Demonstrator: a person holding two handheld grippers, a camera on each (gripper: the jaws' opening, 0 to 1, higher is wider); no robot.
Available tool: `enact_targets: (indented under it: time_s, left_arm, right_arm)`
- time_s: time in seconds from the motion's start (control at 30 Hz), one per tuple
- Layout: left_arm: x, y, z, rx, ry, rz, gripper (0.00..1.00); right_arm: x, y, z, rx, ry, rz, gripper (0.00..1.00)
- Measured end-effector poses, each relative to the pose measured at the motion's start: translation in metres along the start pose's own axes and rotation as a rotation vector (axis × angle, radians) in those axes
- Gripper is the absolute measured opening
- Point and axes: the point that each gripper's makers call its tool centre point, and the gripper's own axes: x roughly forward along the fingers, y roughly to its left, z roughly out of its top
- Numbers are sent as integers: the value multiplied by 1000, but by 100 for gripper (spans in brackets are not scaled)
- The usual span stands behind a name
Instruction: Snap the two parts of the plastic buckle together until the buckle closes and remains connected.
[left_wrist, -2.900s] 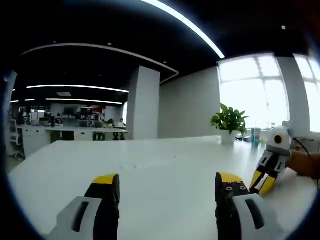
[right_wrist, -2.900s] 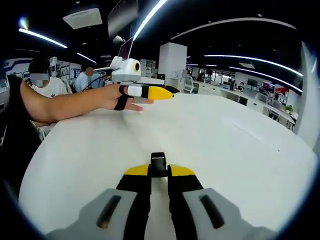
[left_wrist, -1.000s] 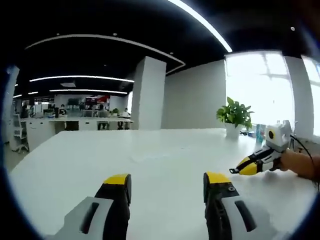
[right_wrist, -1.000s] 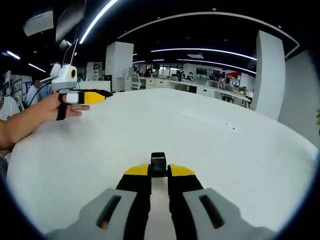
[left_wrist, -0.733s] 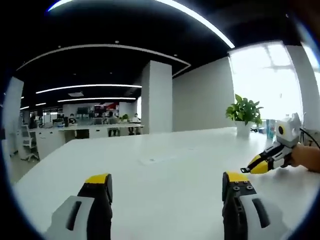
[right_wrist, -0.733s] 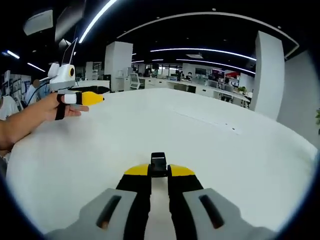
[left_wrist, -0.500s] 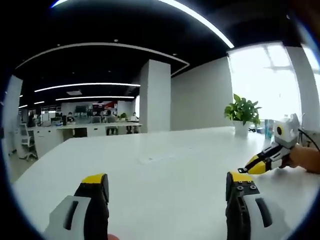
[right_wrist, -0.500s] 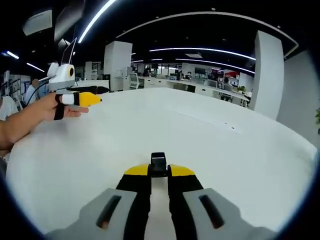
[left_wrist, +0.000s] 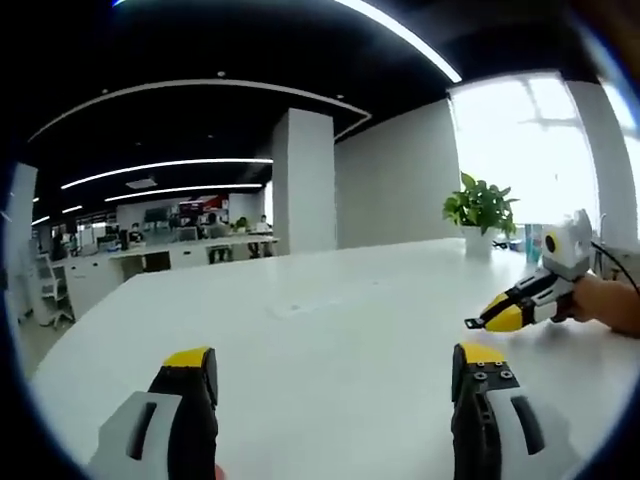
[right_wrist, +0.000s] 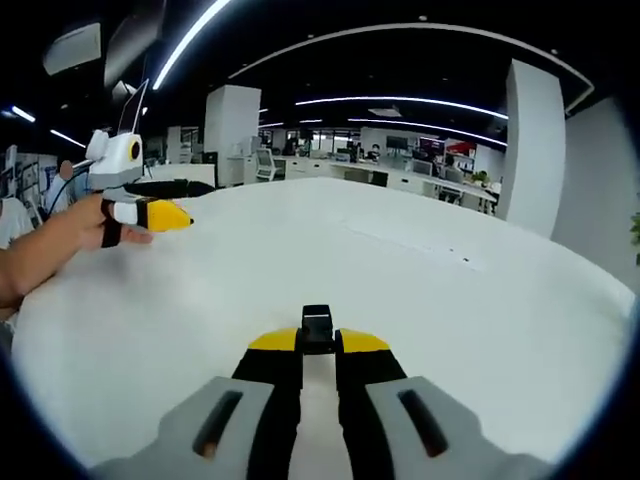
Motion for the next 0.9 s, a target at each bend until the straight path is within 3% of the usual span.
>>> enact_targets:
  time_s: [0.17,0.53,0.9]
  left_arm:
    - [2,-9,-8,17,54,-14,95]
    - [-1,-23,5,19,17,-77,96]
    - [1,-27,1,45,43,-77,98]
  right_arm:
    - [6,-13,2,40,-7,-35,10]
    - [18,-28,5,36,-7,-85,10]
    - [38,-22,11,39,-1,-72,10]
